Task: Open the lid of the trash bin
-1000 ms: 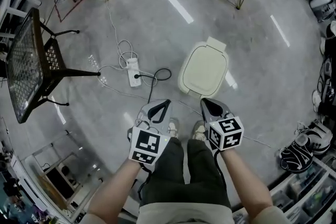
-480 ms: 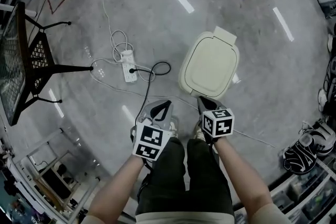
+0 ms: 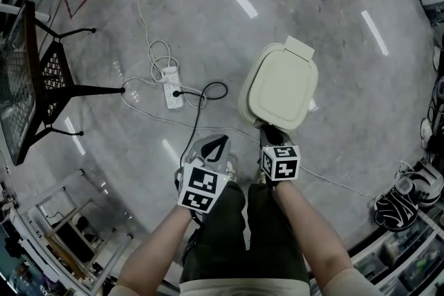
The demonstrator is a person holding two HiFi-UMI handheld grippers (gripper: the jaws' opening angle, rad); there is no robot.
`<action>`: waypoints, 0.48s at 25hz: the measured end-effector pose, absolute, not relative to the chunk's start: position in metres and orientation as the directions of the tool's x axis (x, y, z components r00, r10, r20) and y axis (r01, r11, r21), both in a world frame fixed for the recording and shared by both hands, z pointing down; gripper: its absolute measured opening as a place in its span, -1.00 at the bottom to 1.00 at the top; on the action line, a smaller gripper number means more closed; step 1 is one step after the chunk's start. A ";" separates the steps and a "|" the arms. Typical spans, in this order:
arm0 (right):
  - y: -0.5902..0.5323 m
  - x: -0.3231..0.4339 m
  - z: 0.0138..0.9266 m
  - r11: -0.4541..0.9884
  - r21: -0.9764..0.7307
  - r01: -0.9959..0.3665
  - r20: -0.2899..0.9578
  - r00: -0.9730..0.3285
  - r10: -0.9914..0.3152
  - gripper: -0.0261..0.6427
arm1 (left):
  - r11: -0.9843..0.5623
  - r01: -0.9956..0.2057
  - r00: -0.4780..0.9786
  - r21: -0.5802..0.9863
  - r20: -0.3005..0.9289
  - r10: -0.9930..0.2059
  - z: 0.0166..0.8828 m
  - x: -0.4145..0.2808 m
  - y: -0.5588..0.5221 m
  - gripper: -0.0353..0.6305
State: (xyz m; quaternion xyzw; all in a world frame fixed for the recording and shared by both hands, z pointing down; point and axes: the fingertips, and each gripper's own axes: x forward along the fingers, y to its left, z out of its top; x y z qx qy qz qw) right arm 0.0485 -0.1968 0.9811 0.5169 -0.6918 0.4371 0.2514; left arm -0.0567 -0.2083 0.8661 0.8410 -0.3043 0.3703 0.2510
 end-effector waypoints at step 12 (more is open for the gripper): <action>-0.186 0.048 0.880 0.114 -0.346 -0.931 0.775 -0.352 -0.524 -0.91 | -0.683 -0.707 0.553 0.187 0.747 -0.369 0.781 -0.074 -0.218 -0.89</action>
